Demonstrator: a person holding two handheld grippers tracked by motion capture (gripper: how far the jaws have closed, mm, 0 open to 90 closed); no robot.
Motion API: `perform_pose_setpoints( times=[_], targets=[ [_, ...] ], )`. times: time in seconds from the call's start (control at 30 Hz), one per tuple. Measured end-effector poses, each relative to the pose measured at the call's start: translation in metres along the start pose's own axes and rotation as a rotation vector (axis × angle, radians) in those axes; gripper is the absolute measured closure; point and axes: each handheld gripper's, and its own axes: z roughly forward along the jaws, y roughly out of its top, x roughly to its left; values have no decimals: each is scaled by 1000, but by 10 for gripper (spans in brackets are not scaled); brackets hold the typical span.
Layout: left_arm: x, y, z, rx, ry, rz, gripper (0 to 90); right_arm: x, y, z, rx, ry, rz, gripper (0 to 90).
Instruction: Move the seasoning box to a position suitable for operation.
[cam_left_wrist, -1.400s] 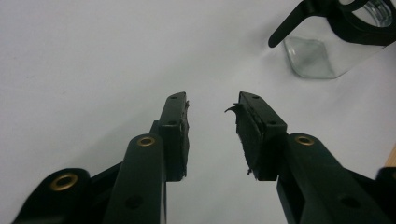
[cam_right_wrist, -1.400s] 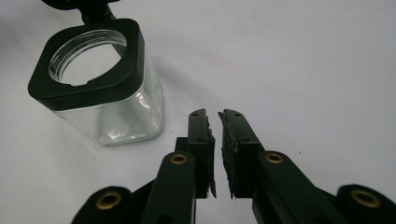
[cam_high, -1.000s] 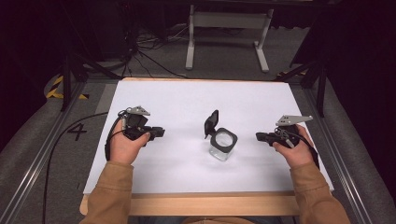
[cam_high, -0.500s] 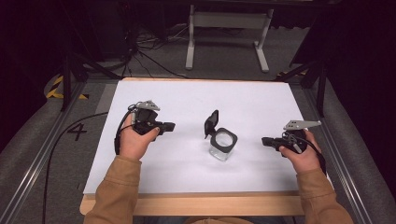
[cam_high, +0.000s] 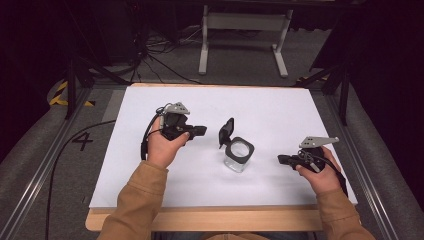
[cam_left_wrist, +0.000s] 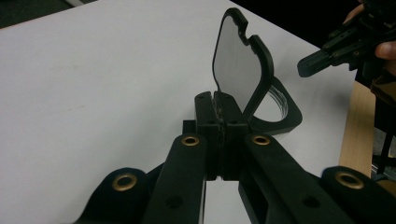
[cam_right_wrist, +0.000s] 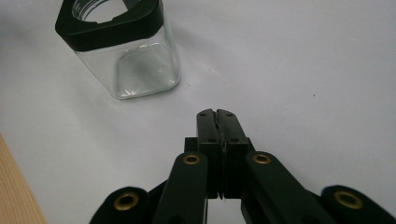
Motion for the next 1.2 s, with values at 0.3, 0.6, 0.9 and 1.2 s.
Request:
perform_pose_setpoints(
  times=[0.3, 0.6, 0.9, 1.2],
  targets=[
    [-7, 5, 14, -19, -13, 11, 895, 2, -4, -3, -18, -4, 20, 900],
    [-16, 6, 22, -27, -12, 29, 896, 10, 10, 1, -68, 28, 0, 900],
    [-16, 6, 24, -24, -11, 37, 895, 31, 46, 21, -102, 81, -80, 900],
    [-18, 7, 23, -32, -8, 40, 892, 36, 58, 40, -119, 98, -88, 900]
  ],
)
